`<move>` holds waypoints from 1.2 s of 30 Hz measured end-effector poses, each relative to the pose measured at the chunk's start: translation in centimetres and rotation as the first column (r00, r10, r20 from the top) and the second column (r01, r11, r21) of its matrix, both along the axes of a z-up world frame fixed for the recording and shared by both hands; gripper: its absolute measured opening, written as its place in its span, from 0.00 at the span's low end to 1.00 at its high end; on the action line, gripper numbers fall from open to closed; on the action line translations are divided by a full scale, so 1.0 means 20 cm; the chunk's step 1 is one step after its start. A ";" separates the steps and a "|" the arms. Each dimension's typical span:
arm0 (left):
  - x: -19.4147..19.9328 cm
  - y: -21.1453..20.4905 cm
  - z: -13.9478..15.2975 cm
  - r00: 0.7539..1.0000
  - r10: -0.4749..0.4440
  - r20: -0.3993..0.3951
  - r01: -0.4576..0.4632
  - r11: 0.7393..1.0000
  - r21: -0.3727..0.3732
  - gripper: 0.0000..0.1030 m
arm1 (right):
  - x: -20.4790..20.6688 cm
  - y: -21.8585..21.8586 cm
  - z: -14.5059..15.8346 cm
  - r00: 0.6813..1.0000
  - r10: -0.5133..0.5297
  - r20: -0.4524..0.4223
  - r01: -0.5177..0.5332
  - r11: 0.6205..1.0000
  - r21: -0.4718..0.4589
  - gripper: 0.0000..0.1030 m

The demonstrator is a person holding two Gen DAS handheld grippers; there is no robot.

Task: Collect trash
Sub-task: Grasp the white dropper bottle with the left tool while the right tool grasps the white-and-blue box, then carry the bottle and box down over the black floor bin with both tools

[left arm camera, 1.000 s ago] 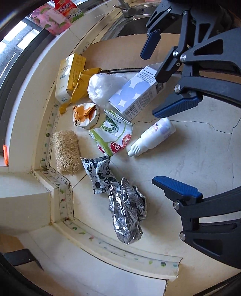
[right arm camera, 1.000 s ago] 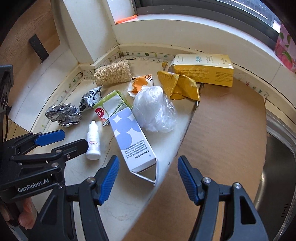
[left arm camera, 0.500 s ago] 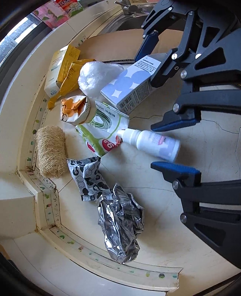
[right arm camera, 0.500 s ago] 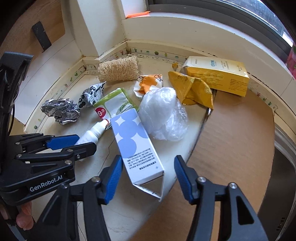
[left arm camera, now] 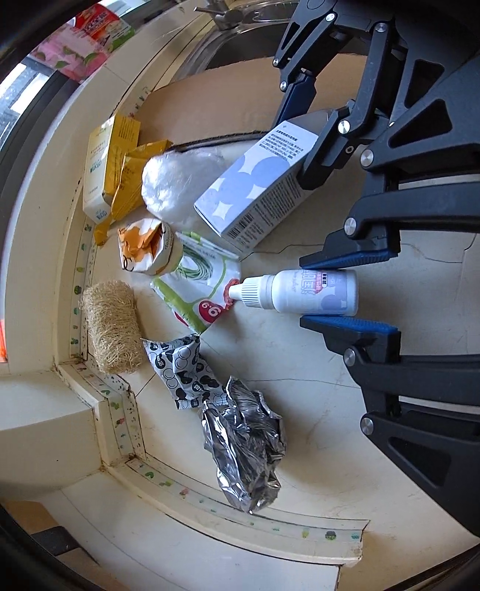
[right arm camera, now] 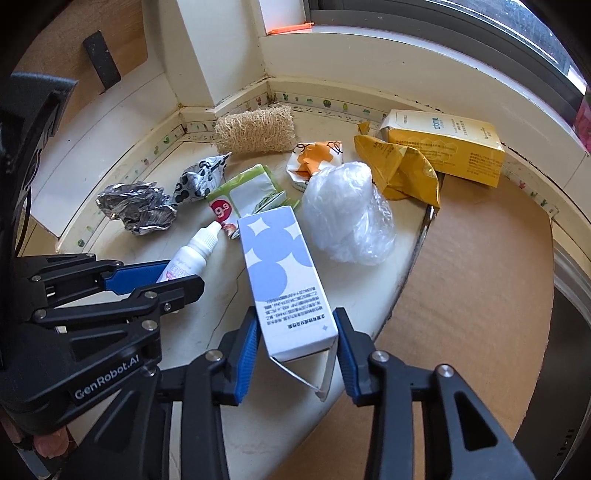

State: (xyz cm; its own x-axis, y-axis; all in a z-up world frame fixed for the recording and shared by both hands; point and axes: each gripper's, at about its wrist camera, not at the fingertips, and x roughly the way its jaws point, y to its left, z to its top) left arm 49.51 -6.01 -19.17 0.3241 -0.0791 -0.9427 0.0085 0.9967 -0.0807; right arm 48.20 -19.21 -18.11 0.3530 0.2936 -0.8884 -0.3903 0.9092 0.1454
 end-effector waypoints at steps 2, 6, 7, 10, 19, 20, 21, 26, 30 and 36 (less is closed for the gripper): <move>-0.04 0.00 0.03 1.000 -0.005 0.010 0.005 1.000 0.002 0.21 | -0.04 -0.01 0.03 1.000 -0.008 -0.005 0.008 1.000 0.020 0.38; -0.16 0.02 0.11 0.999 -0.010 0.032 0.010 1.000 -0.018 0.21 | -0.14 -0.04 0.09 0.999 -0.029 -0.015 0.030 0.998 0.058 0.38; -0.20 0.03 0.13 0.999 -0.012 0.041 0.013 1.000 -0.025 0.21 | -0.17 -0.04 0.11 0.999 -0.037 -0.013 0.038 0.997 0.066 0.38; -0.32 0.05 0.21 0.997 -0.023 0.067 0.026 0.999 -0.041 0.21 | -0.28 -0.05 0.17 0.998 -0.058 -0.001 0.058 0.995 0.085 0.38; -0.77 0.16 0.46 0.988 -0.075 0.138 0.086 0.994 -0.075 0.21 | -0.71 -0.04 0.36 0.989 -0.145 0.023 0.140 0.980 0.138 0.38; -0.82 0.17 0.48 0.986 -0.082 0.146 0.093 0.993 -0.072 0.21 | -0.78 -0.03 0.39 0.988 -0.153 0.024 0.148 0.978 0.146 0.38; -0.87 0.18 0.51 0.984 -0.089 0.152 0.101 0.992 -0.072 0.21 | -0.84 -0.02 0.41 0.987 -0.158 0.025 0.152 0.977 0.152 0.38; -1.17 0.26 0.61 0.975 -0.126 0.184 0.141 0.987 -0.072 0.21 | -1.13 0.04 0.47 0.983 -0.185 0.025 0.178 0.969 0.170 0.38; -1.37 0.30 0.65 0.967 -0.155 0.203 0.172 0.983 -0.069 0.21 | -1.33 0.10 0.49 0.980 -0.199 0.021 0.192 0.966 0.174 0.38; -1.68 0.34 0.63 0.950 -0.224 0.217 0.239 0.970 -0.048 0.21 | -1.61 0.17 0.47 0.973 -0.229 0.008 0.224 0.960 0.170 0.38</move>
State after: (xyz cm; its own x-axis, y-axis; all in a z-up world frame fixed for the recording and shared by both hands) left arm 15.95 0.71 -6.56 0.4769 -0.2412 -0.8452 0.2626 0.9568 -0.1248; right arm 15.90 -15.84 -8.72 0.4508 0.3463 -0.8227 -0.1830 0.9380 0.2946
